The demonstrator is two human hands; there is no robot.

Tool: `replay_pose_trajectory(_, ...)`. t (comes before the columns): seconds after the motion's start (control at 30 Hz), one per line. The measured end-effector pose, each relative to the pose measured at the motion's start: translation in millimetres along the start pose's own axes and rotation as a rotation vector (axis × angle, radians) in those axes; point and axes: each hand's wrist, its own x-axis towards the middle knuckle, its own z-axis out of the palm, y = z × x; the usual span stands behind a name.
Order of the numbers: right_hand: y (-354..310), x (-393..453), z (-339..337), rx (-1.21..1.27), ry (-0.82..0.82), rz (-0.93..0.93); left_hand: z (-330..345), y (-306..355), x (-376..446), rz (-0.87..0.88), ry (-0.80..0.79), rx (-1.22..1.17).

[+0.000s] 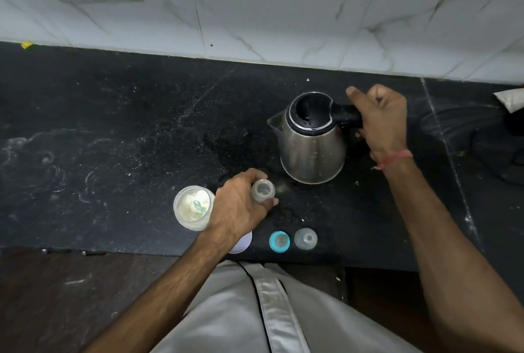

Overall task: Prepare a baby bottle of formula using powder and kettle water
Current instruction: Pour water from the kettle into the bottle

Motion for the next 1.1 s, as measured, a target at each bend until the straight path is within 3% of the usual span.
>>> replay_pose_trajectory(0.2, -13.3, -15.0, -30.5, -0.006, 0.025, -0.023, 3.1, -0.6, 8.2, 0.000, 0.025, -0.068)
replay_pose_trajectory(0.5, -25.6, -38.5, -34.0, -0.077, -0.079, -0.103, -1.1, -2.1, 8.4, -0.047, -0.016, -0.155)
replay_pose_trajectory(0.77, -35.5, -50.7, -28.4, -0.215, -0.218, -0.129, -5.8, -1.6, 1.8, 0.015, -0.021, -0.039)
replay_pose_trajectory(1.1, -38.9, -51.2, -23.2, -0.351, -0.253, -0.170, -9.2, -5.0, -1.0, 0.050, -0.031, 0.001)
